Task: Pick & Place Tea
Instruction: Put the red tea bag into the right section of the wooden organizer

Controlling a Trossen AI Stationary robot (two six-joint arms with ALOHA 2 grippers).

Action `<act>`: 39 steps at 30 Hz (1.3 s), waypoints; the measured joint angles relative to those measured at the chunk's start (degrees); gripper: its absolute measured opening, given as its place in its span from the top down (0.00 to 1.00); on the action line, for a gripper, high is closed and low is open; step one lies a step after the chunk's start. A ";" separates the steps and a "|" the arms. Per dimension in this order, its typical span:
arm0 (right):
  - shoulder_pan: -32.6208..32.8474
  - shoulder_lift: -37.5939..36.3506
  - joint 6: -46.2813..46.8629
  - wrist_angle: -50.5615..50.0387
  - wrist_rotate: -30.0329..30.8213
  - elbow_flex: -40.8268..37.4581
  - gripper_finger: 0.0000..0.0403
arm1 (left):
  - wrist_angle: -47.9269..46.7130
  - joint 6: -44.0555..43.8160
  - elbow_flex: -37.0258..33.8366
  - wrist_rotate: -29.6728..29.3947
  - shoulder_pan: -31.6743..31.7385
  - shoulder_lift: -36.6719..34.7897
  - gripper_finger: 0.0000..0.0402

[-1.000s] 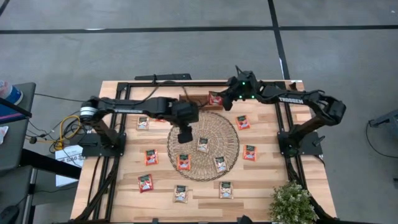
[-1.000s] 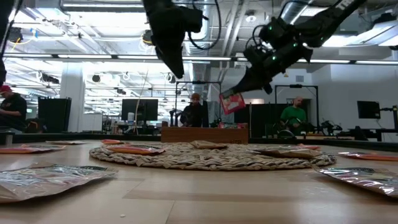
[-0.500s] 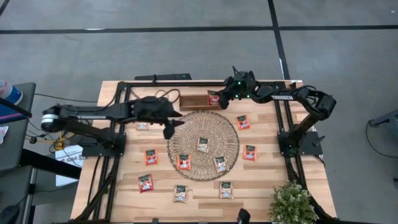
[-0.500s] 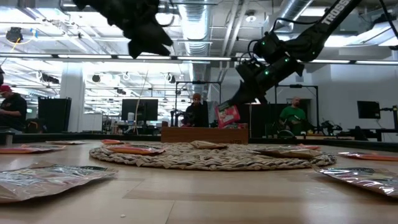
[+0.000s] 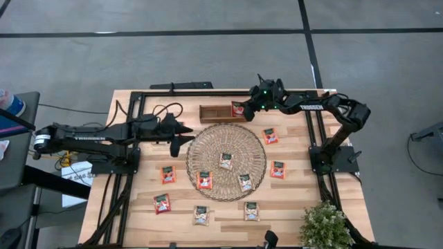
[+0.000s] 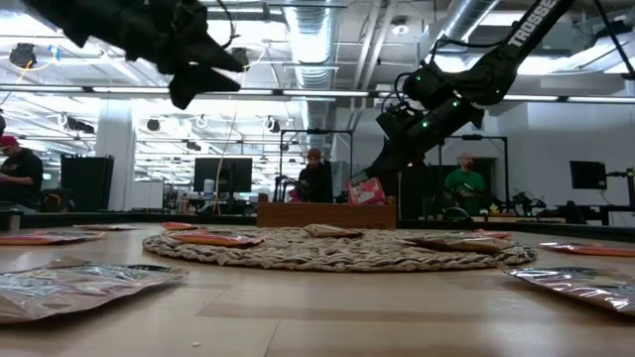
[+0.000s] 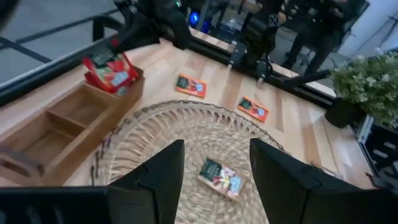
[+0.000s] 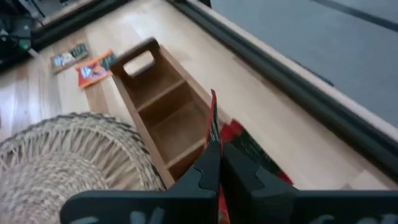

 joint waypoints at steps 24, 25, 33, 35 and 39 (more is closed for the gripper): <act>-0.09 1.32 -1.10 -1.63 4.09 0.00 1.00 | 1.95 -3.23 -5.14 -1.26 -0.02 -6.84 0.57; -0.09 1.32 -1.25 -1.62 4.09 0.00 1.00 | 1.95 -3.26 -5.14 -1.26 -0.02 -6.84 0.57; -0.09 1.32 -2.76 -1.45 5.10 0.00 1.00 | 1.95 -3.45 -5.14 -1.28 -0.02 -6.83 0.57; -0.09 1.32 -3.08 -1.41 5.13 0.00 1.00 | 1.95 -3.45 -5.14 -1.28 -0.02 -6.84 0.57; -0.08 1.32 -4.45 -0.74 5.25 0.00 1.00 | 1.95 -3.48 -5.14 -1.30 -0.02 -6.82 0.57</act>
